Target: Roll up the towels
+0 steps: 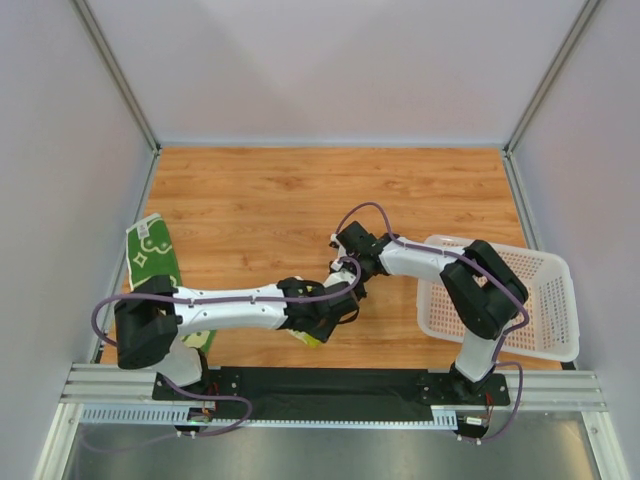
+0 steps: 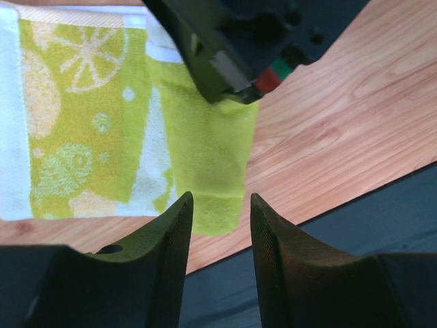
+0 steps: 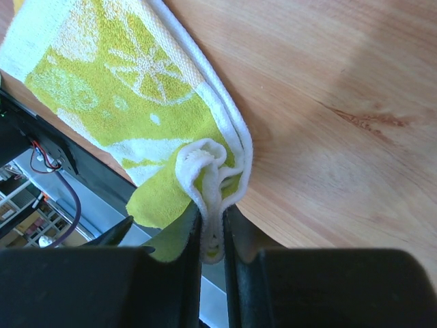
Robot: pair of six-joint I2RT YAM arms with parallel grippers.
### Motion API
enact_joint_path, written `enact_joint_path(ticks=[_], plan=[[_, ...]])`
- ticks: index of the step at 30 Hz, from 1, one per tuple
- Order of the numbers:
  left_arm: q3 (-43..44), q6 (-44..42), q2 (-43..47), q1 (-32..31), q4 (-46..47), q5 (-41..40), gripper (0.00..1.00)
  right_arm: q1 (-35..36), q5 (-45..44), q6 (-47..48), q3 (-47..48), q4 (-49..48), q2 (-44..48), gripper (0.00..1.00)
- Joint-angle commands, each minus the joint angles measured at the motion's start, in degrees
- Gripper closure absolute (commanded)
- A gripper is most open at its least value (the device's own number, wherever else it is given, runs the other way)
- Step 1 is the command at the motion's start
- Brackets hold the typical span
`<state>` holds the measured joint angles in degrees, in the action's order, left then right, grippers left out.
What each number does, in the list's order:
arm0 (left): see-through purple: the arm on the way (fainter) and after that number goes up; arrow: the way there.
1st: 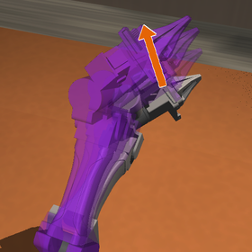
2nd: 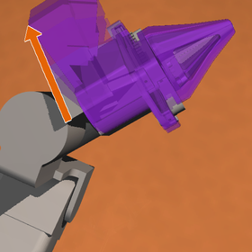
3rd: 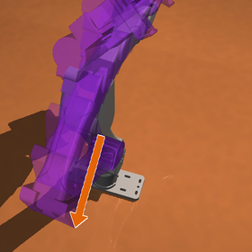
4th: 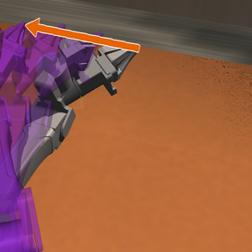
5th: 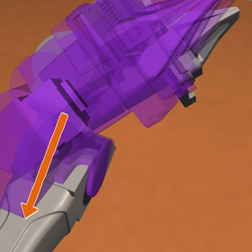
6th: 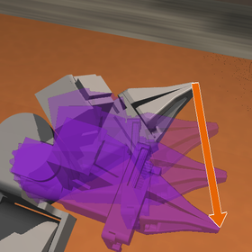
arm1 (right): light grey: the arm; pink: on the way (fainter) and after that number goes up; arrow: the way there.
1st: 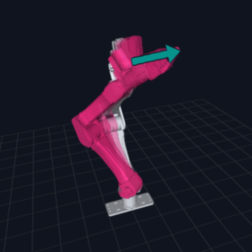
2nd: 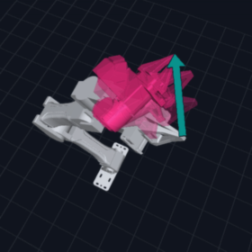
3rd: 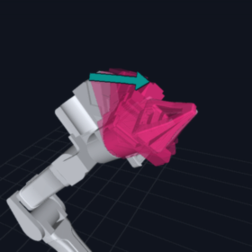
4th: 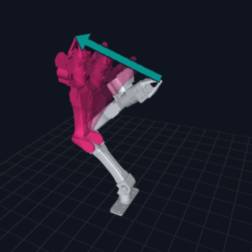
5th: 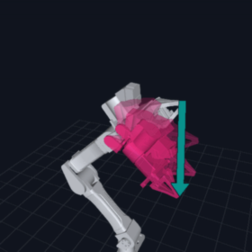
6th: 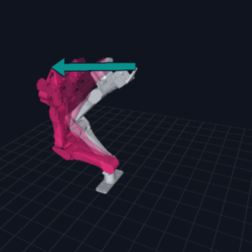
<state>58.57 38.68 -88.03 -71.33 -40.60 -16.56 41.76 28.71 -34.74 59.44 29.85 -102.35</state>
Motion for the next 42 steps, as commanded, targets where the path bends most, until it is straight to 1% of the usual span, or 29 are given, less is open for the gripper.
enact_joint_path(ticks=[1, 8, 14, 20, 21, 23, 24, 25, 26, 27, 30, 32, 33, 36, 39, 42], plan=[[0.4, -1.7, -1.1, -1.0, 3.4, -0.1, 0.53, 0.4, -0.4, 0.1, 0.8, 0.8, -0.4, 0.94], [-0.3, -1.3, -5.7, -1.2, 3.2, 0.7, 0.53, 0.4, -0.4, 0.3, 0.9, 1.1, -0.6, 0.95], [-4.9, 0.6, -5.0, -1.3, 5.3, 0.2, 0.51, 0.3, -0.4, 0.5, 1.0, 1.2, -0.9, 0.95], [-8.5, 1.5, -6.5, -1.3, 7.8, 1.2, 0.5, 0.4, -0.6, 1.2, 2.5, 2.4, -1.8, 0.94], [-9.1, 1.7, -6.6, -1.3, 8.3, 1.3, 0.52, 0.3, -0.8, 1.4, 2.7, 2.8, -1.8, 0.93], [-10.8, 2.0, -6.8, -1.2, 9.7, 1.6, 0.59, 0.4, -0.9, 1.8, 3.3, 3.3, -2.0, 0.92], [-11.3, 2.2, -6.8, -1.2, 10.0, 1.7, 0.67, 0.3, -1.0, 2.1, 3.5, 3.8, -2.2, 0.91], [-11.6, 2.2, -6.7, -1.3, 10.5, 1.9, 0.72, 0.3, -1.2, 2.3, 3.7, 4.1, -2.2, 0.9], [-12.1, 1.8, -6.7, -1.2, 10.8, 2.1, 0.79, 0.3, -1.3, 2.5, 3.8, 4.3, -2.4, 0.89], [-12.1, 1.7, -6.5, -1.2, 10.9, 2.4, 0.82, 0.3, -1.8, 2.7, 3.9, 4.8, -2.5, 0.88], [-11.5, 0.8, -6.2, -1.2, 11.0, 3.4, 0.89, 0.0, -3.6, 4.1, 3.8, 5.9, -2.6, 0.75], [-10.9, 0.1, -5.7, -1.2, 11.2, 4.2, 0.93, -0.6, -4.5, 4.7, 3.5, 6.7, -2.5, 0.71], [-10.7, -0.1, -5.4, -1.2, 11.3, 4.9, 0.94, -0.8, -5.1, 4.9, 3.6, 7.0, -2.3, 0.64], [-9.6, -1.1, -4.1, -0.9, 11.7, 7.4, 0.95, -1.9, -8.1, 6.3, 4.4, 9.5, -1.7, 0.53], [-8.7, -1.8, -2.3, 0.7, 13.1, 12.1, 0.95, -3.9, -10.7, 8.2, 5.8, 12.3, -1.3, 0.5], [-8.3, -1.7, -0.2, 2.2, 14.1, 15.1, 0.95, -6.1, -13.2, 9.8, 7.4, 15.1, -0.7, 0.49]])
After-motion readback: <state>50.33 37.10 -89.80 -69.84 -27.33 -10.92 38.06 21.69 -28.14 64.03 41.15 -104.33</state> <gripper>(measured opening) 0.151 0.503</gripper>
